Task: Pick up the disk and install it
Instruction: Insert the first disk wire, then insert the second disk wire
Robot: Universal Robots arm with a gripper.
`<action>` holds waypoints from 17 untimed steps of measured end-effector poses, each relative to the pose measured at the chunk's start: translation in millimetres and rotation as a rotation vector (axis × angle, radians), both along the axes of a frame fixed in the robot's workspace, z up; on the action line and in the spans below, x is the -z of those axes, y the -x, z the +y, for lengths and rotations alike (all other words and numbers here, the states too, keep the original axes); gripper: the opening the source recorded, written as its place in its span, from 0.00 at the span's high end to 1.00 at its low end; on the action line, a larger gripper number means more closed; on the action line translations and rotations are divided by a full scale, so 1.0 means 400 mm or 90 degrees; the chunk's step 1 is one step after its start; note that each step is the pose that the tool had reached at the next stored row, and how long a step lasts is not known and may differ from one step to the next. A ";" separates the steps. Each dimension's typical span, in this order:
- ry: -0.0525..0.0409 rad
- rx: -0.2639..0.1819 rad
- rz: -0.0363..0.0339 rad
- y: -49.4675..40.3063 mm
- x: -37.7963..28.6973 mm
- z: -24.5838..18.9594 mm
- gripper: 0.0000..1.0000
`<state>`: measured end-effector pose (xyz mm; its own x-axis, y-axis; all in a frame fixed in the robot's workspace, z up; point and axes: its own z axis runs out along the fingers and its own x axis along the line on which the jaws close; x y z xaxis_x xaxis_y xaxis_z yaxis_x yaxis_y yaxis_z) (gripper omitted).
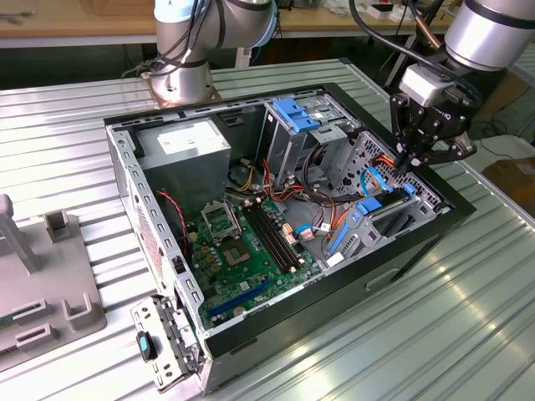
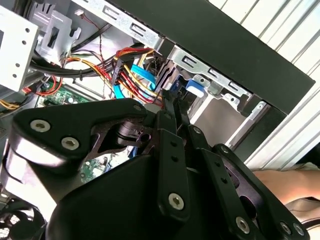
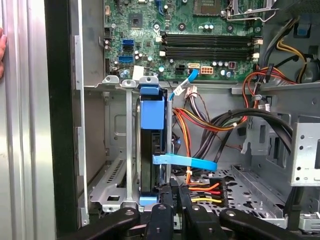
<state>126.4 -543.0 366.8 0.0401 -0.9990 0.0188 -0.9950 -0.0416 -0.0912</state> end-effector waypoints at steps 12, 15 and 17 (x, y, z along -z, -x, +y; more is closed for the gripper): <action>-0.0025 0.023 -0.0004 0.002 0.024 -0.027 0.84; -0.0031 0.024 -0.0004 0.004 0.024 -0.027 0.84; -0.0031 0.024 -0.0004 0.004 0.024 -0.027 0.84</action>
<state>124.7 -554.0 357.1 0.0023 -0.9999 0.0139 -0.9958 -0.0036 -0.0919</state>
